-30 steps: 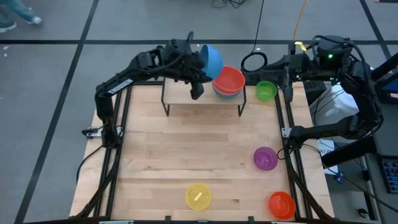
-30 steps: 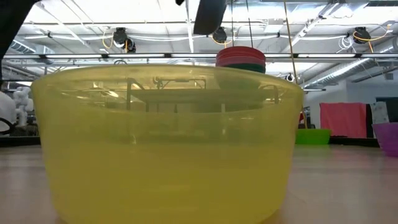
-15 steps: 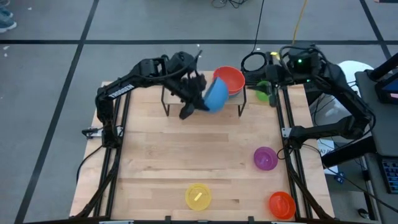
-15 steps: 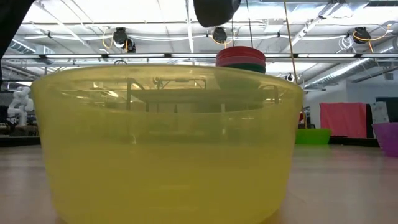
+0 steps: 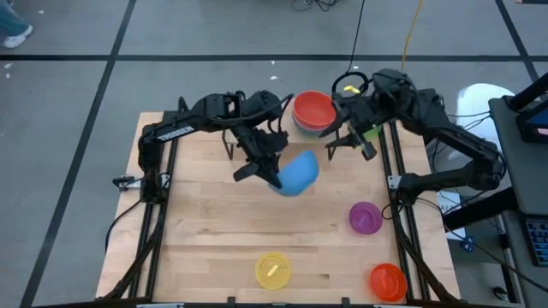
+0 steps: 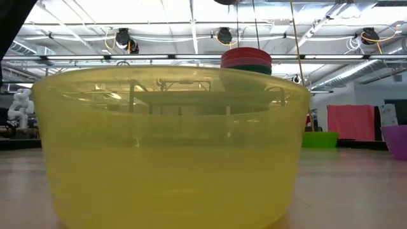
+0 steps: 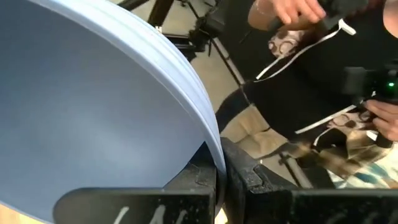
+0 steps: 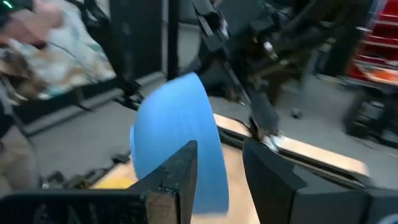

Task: Place and stack bowls onto a shelf
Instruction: Stack the blue bowl on top of the orange bowl on the shelf

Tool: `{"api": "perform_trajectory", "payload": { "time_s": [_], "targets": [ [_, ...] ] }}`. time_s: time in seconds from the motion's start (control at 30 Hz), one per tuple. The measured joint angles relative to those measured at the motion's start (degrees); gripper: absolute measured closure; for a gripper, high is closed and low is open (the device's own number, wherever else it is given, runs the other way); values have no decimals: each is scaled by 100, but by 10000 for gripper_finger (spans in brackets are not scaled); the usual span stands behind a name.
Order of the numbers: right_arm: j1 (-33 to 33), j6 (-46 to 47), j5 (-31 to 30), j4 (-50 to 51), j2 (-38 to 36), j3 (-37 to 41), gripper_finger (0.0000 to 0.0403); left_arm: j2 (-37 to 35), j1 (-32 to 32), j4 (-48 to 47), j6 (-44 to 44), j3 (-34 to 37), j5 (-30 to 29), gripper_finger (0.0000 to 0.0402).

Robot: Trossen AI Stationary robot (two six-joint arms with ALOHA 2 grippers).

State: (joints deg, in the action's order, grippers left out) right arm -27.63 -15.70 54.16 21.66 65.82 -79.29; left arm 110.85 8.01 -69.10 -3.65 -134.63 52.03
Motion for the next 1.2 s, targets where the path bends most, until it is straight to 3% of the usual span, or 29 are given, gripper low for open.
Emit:
{"api": "perform_trajectory", "payload": {
  "time_s": [0.23, 0.5, 0.8, 1.0, 1.2],
  "targets": [
    [206, 591, 441, -1104, 336, 444, 280, 163, -139, -62, -74, 7, 706, 396],
    [448, 601, 1291, -1116, 696, 444, 280, 246, -150, -57, -99, 4, 848, 396],
    [674, 592, 1415, -1131, 1056, 442, 280, 277, -177, -92, -56, 4, 879, 396],
    [844, 754, 2201, -1359, 1329, 442, 281, 279, -107, -119, -115, 7, 962, 397],
    [999, 909, 2536, -1505, 1482, 442, 296, 279, -56, -181, -295, 7, 967, 397]
  ]
}}
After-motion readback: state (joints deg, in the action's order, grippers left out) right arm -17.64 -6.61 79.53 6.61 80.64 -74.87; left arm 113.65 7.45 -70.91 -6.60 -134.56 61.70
